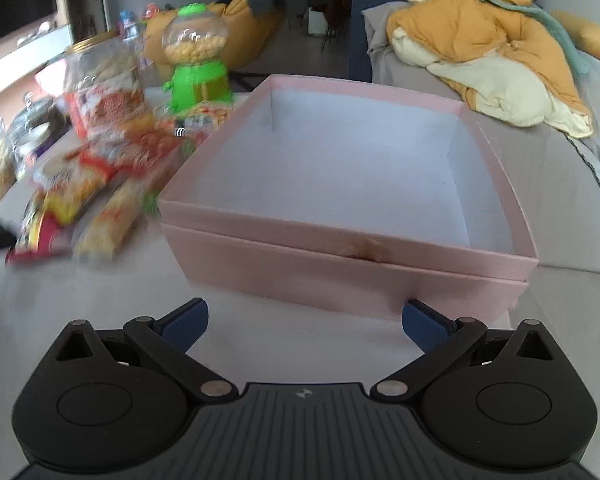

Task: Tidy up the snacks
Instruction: 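Grasp the yellow stick snack with the left tool while the right tool grasps the red-labelled cookie packet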

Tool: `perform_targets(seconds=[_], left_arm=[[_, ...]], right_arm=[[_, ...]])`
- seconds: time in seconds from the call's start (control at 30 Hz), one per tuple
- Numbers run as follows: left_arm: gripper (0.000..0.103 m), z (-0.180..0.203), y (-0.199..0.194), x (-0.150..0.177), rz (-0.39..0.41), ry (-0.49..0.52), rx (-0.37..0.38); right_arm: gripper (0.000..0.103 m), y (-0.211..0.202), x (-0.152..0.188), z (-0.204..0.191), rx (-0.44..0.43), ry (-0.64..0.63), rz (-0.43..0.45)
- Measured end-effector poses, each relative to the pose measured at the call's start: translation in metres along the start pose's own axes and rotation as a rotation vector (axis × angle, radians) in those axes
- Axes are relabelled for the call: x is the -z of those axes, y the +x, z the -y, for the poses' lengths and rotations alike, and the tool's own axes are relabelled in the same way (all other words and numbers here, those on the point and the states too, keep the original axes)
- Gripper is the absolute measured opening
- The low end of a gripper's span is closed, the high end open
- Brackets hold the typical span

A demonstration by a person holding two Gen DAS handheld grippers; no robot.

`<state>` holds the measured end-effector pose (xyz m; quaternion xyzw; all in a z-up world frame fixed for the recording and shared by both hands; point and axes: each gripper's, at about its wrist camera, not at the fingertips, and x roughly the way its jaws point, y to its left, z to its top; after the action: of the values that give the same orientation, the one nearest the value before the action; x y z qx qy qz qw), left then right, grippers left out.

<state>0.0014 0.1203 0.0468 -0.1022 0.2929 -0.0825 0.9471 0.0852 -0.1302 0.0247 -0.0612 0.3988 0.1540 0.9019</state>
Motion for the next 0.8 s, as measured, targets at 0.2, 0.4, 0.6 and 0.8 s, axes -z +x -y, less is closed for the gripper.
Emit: perform_targets(seconds=[0.2,0.4,0.6,0.8], left_arm=[[0.050,0.039,0.053,-0.017,-0.035,0.098,-0.001],[0.036,0.020,0.096,-0.025,-0.102,0.076,-0.052],[0.031,0.013,0.064,-0.011,-0.094,0.116,-0.060],[0.030,0.001,0.032,0.002,-0.118,0.100,-0.057]], right_arm=[[0.103,0.031,-0.040,0.012,-0.102,0.110,0.012],[0.103,0.045,-0.056,0.026,-0.223,0.216,-0.030],[0.089,0.059,-0.069,-0.013,-0.347,0.211,-0.086],[0.044,0.072,-0.075,-0.075,-0.263,0.057,-0.109]])
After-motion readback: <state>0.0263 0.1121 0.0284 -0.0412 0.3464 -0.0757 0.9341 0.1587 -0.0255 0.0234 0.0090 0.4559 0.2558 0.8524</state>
